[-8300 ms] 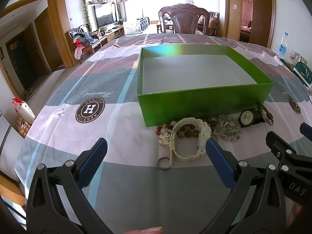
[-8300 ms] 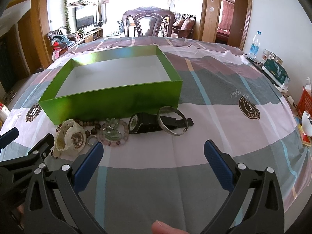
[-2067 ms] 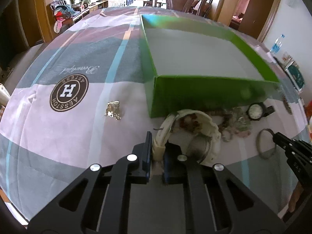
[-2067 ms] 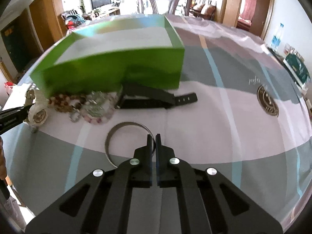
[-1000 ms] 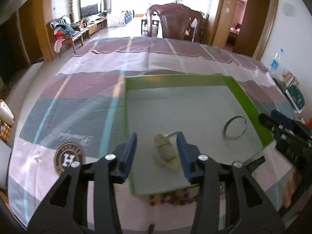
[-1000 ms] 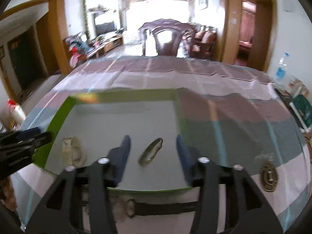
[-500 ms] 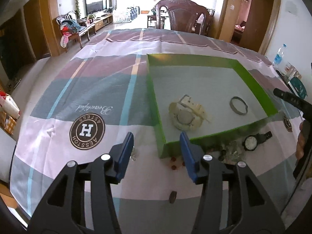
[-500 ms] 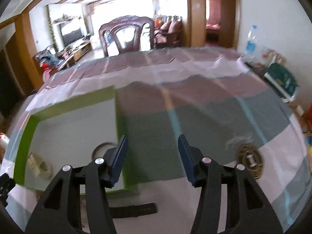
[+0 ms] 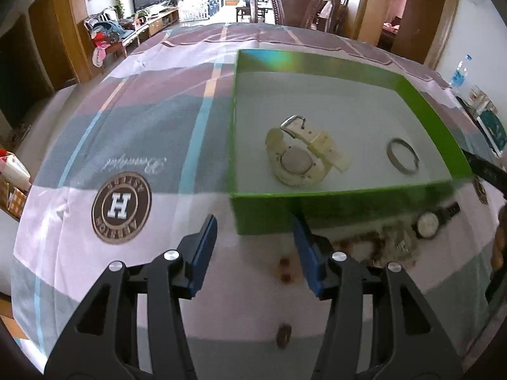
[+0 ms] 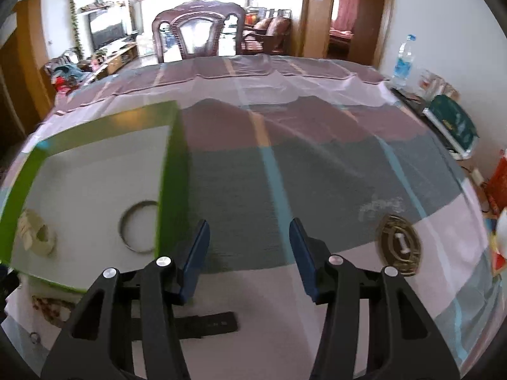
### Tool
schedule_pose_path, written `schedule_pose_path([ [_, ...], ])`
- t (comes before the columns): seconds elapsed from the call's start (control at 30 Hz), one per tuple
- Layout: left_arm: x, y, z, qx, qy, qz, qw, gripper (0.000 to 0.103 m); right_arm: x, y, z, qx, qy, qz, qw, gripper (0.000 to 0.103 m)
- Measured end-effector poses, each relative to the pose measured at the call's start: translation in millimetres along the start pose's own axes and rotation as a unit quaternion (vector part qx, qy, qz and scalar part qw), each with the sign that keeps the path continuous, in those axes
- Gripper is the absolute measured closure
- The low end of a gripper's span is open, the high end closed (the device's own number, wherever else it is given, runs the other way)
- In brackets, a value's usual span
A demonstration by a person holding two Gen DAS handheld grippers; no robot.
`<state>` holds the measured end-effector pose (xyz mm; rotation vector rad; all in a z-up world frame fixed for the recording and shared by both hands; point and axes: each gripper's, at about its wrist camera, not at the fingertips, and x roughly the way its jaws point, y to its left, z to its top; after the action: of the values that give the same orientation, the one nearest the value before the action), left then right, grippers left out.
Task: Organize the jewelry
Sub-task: 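Withdraw both open tools from the green box toward the remaining jewelry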
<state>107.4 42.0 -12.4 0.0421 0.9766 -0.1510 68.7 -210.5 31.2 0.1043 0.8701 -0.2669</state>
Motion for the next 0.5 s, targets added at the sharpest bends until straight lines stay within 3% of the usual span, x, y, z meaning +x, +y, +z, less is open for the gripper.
schedule_pose_path([
  [0.17,3,-3,5,-0.004,0.0,-0.001,1.0,0.052,4,6,4,-0.002,-0.003,0.002,1.0,0.051],
  [0.33,-7,1,-9,0.0,-0.006,-0.006,1.0,0.047,-32,-12,-11,0.014,-0.013,0.018,1.0,0.048],
  [0.5,-3,5,-8,-0.008,-0.005,-0.004,0.9999,0.047,-47,-6,-35,-0.027,0.019,0.045,0.998,0.047],
])
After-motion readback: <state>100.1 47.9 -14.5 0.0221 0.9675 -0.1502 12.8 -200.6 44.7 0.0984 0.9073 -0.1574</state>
